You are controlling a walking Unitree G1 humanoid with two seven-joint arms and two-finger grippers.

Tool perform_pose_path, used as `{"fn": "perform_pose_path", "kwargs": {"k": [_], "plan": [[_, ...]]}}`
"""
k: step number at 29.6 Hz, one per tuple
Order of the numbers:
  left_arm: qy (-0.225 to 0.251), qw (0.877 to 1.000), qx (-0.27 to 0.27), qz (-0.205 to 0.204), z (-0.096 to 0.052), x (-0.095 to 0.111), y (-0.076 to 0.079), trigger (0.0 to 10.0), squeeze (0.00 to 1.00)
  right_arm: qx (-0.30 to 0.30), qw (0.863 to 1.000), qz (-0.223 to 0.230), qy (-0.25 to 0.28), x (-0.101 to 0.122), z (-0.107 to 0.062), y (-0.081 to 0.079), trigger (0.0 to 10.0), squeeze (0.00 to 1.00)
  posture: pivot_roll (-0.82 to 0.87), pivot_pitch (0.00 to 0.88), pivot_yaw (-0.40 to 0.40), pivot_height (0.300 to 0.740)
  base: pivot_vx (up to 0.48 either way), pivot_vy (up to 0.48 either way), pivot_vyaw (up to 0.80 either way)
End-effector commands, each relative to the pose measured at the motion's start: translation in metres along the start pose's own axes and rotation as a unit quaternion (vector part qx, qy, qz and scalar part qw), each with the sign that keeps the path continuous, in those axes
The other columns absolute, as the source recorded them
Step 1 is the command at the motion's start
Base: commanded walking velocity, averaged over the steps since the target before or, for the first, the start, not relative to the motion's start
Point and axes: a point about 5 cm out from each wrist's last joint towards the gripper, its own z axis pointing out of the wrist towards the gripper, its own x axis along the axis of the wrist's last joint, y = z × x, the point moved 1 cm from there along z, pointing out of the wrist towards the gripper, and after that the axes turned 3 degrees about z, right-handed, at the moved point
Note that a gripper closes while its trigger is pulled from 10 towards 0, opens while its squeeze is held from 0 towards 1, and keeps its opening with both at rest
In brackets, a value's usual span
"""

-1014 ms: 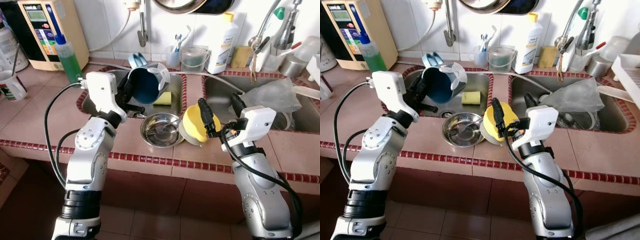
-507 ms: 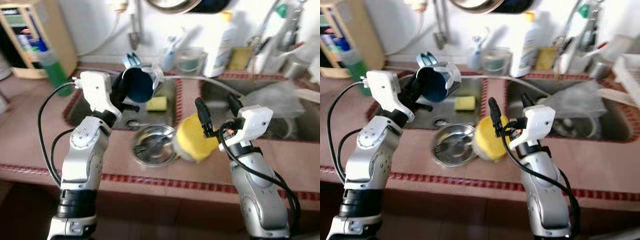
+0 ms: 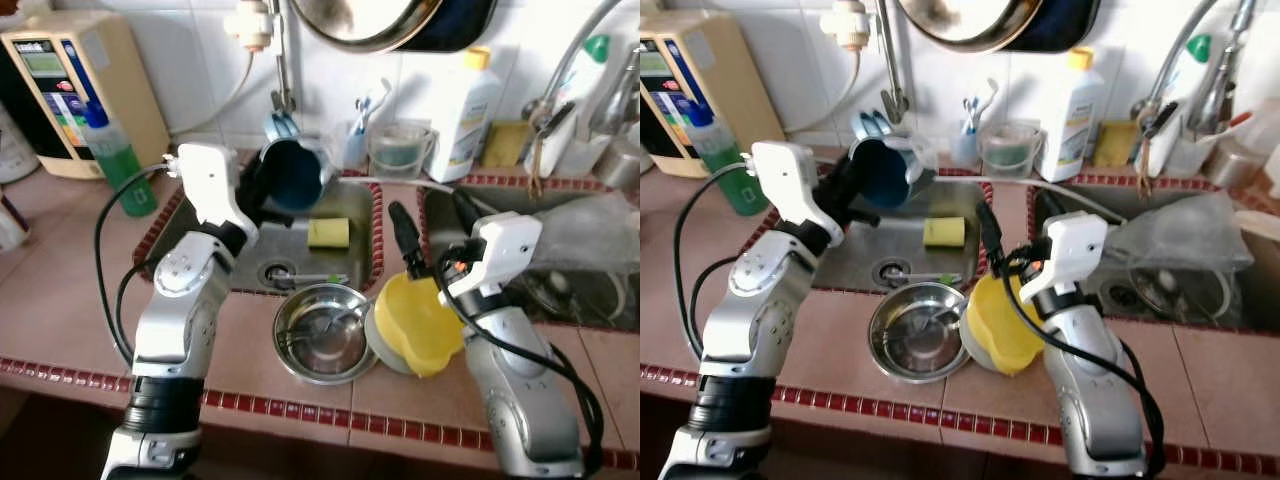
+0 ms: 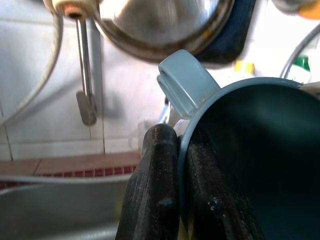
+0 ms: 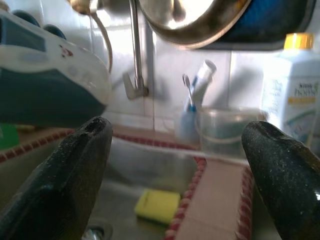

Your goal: Kitchen organization

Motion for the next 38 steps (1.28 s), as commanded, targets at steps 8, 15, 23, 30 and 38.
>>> {"fn": "perform_pose_path", "kwargs": {"k": [8,15,23,30,38], "plan": [[-0.032,0.998,-0.018,0.053,0.01,-0.005,-0.018,10.0,0.0,0.025,0.999,0.008,-0.044,-0.002,-0.019,-0.009,10.0,0.0,-0.16,0.095,0.059,0.74,0.0,0.0,0.0],[-0.055,0.995,-0.039,0.069,0.022,-0.014,-0.022,10.0,0.0,0.044,0.997,0.014,-0.066,0.0,-0.037,-0.019,10.0,0.0,-0.21,0.134,0.072,0.74,0.0,0.0,0.0],[-0.095,0.992,-0.053,0.066,0.034,-0.034,-0.023,10.0,0.0,0.041,0.995,0.036,-0.082,0.011,-0.049,-0.023,10.0,0.0,-0.25,0.151,0.085,0.74,0.0,0.0,0.0],[-0.127,0.99,-0.027,0.061,0.042,-0.04,-0.032,10.0,0.0,0.059,0.992,0.055,-0.097,0.02,-0.056,-0.029,10.0,0.0,-0.27,0.154,0.103,0.74,0.0,0.0,0.0],[-0.153,0.985,-0.006,0.078,0.044,-0.044,-0.043,10.0,0.0,0.066,0.99,0.05,-0.113,0.022,-0.062,-0.028,10.0,0.0,-0.28,0.151,0.112,0.74,0.0,0.0,0.0]]}}
